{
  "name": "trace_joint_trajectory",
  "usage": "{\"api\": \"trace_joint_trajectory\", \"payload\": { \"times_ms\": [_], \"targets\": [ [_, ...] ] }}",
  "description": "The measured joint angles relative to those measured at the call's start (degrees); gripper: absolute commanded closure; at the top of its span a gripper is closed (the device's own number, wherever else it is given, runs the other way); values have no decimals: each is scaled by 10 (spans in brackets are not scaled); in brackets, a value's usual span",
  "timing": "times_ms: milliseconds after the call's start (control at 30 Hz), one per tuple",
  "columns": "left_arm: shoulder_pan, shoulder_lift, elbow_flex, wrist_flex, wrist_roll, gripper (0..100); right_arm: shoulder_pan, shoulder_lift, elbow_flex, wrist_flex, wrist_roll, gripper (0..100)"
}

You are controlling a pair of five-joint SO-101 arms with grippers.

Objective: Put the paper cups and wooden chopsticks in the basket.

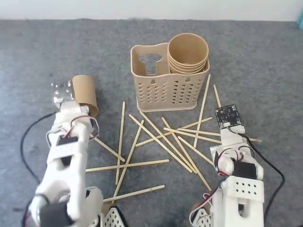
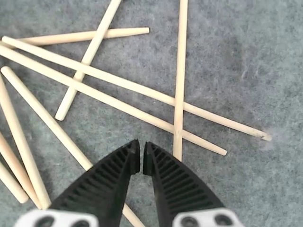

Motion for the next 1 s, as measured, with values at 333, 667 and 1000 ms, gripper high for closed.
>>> {"api": "trace_joint_trajectory", "payload": {
  "times_ms": [333, 667, 1000],
  "targets": [
    [1, 229, -212, -37, 4, 987, 0, 0, 0, 0, 0, 969],
    [0, 324, -411, 4, 6, 987, 0, 0, 0, 0, 0, 967],
    [0, 455, -665, 157, 6, 987, 0, -1, 4, -11, 0, 965]
  ]
}}
